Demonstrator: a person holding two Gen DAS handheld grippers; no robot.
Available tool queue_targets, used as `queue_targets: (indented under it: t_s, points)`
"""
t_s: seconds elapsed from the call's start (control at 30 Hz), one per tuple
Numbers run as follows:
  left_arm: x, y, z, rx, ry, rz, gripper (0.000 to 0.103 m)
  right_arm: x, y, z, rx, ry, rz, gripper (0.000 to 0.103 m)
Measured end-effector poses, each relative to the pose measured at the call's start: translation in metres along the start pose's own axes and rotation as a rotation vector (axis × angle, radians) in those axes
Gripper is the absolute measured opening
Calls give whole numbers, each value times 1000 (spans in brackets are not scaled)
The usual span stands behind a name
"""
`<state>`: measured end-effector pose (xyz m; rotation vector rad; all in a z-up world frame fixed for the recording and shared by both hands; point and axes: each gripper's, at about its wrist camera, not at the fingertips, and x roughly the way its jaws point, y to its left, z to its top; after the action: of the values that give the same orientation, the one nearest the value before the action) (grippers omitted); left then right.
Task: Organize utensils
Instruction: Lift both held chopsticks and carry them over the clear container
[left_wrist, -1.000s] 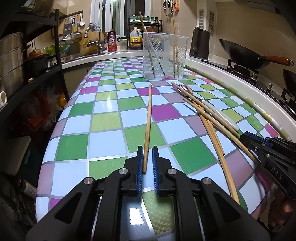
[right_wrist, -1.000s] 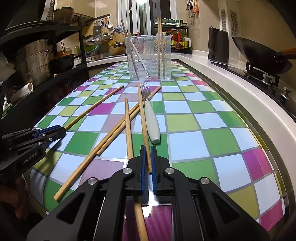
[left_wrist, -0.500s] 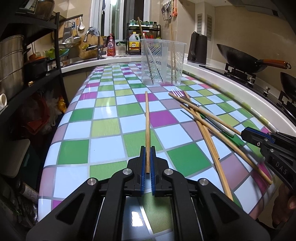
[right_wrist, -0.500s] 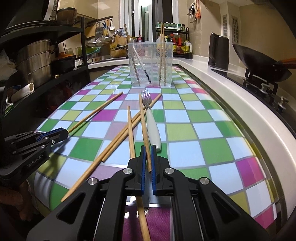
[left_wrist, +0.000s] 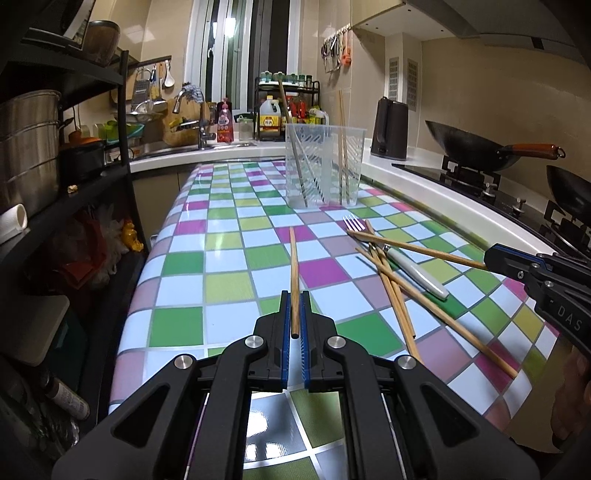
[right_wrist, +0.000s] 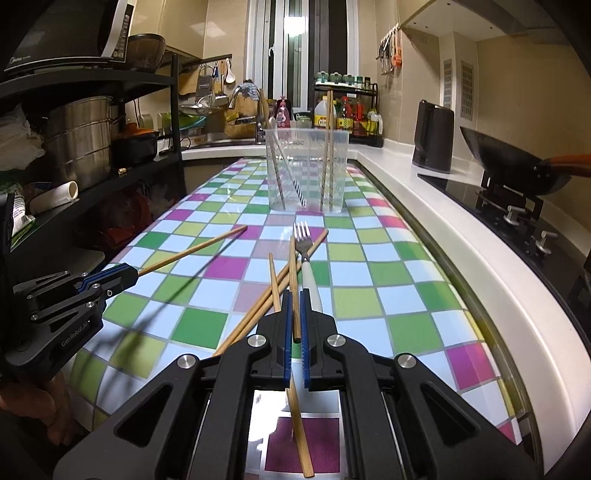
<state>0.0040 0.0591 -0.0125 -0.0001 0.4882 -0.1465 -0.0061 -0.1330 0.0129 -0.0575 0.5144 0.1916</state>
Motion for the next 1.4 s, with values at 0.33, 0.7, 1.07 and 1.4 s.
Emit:
queue_targets:
  t_s: [0.33, 0.7, 1.07, 1.4]
  points:
    - [-28, 6, 29, -7, -114, 2, 5, -38, -2, 41, -34, -115, -9, 0]
    - [-17, 17, 27, -39, -85, -8, 5, 0, -25, 3, 21, 78, 54, 5]
    - [-18, 5, 2, -4, -91, -29, 5, 30, -32, -53, 47, 195, 63, 7]
    - [-16, 4, 3, -14, -91, -22, 5, 27, -26, -57, 5, 154, 44, 6]
